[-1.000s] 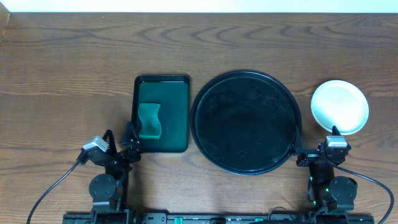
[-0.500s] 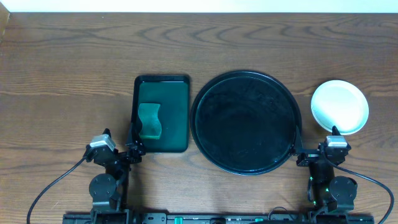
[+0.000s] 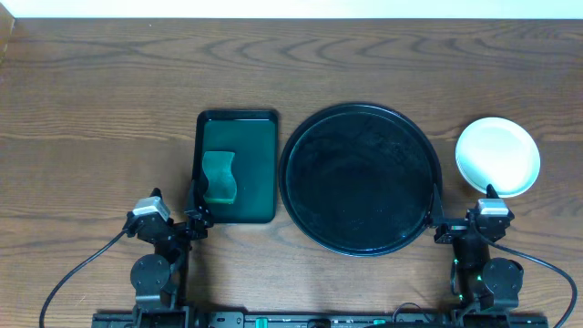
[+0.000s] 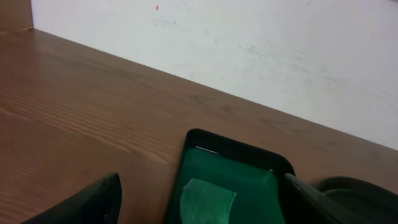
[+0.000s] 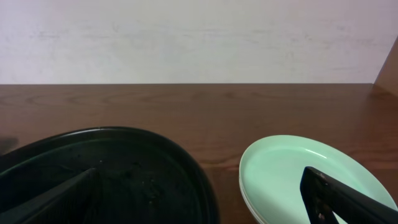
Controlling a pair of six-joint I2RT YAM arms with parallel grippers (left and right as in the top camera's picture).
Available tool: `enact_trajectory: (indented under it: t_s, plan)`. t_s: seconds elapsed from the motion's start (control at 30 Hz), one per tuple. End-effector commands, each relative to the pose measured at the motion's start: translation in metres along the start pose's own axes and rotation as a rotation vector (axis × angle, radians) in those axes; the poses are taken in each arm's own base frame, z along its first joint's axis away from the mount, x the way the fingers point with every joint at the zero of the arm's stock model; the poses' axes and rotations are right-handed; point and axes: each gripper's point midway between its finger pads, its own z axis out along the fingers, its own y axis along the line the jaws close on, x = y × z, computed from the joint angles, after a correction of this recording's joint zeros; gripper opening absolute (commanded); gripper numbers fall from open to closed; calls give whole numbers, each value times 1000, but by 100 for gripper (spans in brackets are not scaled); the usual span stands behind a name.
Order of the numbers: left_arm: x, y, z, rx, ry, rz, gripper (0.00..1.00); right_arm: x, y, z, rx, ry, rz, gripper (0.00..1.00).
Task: Clean dirty plates on tray and stack at the side
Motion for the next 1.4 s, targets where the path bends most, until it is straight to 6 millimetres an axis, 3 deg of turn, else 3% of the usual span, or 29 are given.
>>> enact_trajectory:
  t_s: [0.0, 0.43, 0.63, 1.37]
  plan:
    - [14, 5, 0, -20, 50, 67, 80, 0, 3, 0, -13, -1, -1, 99]
    - [16, 0, 0, 12, 58, 103, 80, 0, 3, 0, -13, -1, -1, 99]
    - [18, -13, -1, 88, 67, 123, 80, 0, 3, 0, -13, -1, -1, 99]
    - [19, -17, -1, 106, 72, 126, 80, 0, 3, 0, -13, -1, -1, 99]
